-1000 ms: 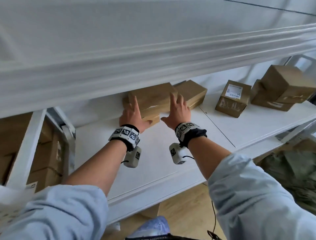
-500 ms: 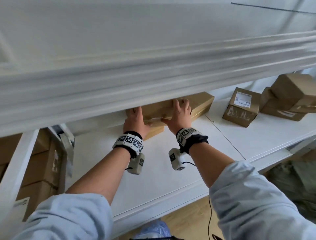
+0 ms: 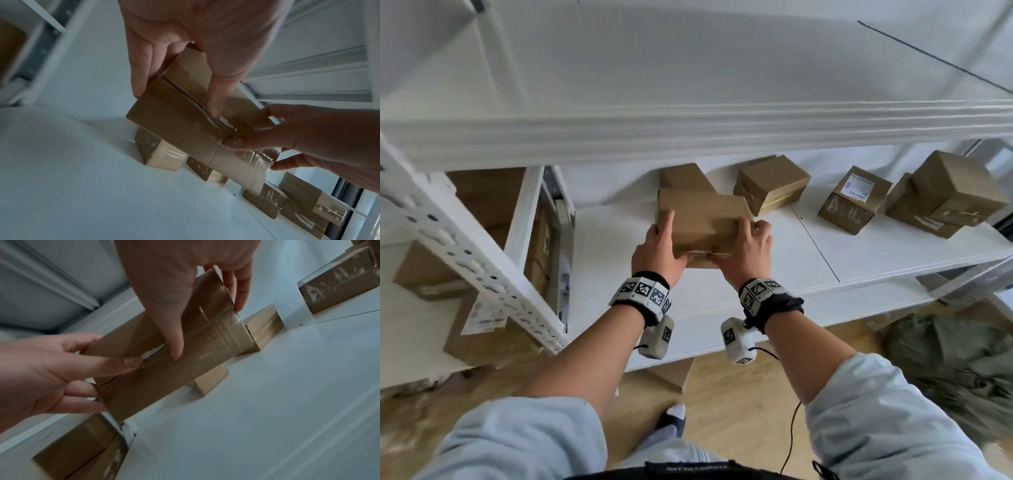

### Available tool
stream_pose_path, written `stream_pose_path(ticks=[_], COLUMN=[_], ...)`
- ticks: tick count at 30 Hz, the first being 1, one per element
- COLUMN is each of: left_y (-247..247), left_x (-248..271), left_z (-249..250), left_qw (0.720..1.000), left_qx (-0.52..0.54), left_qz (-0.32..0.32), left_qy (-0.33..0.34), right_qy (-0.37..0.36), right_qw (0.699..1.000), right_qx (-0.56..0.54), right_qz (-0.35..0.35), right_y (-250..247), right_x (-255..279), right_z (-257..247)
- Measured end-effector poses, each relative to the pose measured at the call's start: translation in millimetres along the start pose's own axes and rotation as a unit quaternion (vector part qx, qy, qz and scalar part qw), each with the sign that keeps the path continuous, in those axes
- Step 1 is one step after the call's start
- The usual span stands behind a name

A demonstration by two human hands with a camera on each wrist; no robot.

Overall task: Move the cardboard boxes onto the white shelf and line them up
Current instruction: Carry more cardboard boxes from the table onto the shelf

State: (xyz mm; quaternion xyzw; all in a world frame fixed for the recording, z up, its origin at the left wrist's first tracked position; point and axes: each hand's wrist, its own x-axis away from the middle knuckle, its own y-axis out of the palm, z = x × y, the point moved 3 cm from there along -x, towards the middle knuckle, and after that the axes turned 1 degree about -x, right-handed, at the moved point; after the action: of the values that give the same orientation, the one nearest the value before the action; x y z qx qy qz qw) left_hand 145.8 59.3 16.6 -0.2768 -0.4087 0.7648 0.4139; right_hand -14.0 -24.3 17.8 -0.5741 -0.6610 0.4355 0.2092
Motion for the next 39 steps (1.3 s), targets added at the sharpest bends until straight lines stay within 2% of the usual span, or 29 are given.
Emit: stream_pose_path(ticks=[7, 11, 18, 25, 33, 39], left_y=[-30, -45, -75, -146, -226, -262], left_x=[119, 171, 231, 288, 331, 313], left_z=[-39, -60, -101, -193, -315, -376], left_qw=[0.999, 0.999, 1.000, 1.000, 0.998, 0.992], left_qx=[-0.003, -0.001, 0.007, -0.014, 0.003, 0.043], left_qz=[-0.006, -0.008, -0.001, 0.001, 0.046, 0.103], left_qy=[-0.043, -0.054, -0.021, 0.008, -0.030, -0.065], right_qy=[-0.012, -0.015, -0.019, 0.004, -0.015, -0.078], right_qw=[0.999, 0.999, 0.999, 1.000, 0.998, 0.995], right_qx=[0.009, 0.013, 0.018, -0.011, -0.020, 0.004], right_qz=[-0.042, -0.050, -0.029, -0.020, -0.060, -0.067], right_y=[-6, -8, -8, 29, 97, 135], right_x=[110, 161, 233, 322, 394, 376], right_z=[-29, -44, -80, -166, -283, -351])
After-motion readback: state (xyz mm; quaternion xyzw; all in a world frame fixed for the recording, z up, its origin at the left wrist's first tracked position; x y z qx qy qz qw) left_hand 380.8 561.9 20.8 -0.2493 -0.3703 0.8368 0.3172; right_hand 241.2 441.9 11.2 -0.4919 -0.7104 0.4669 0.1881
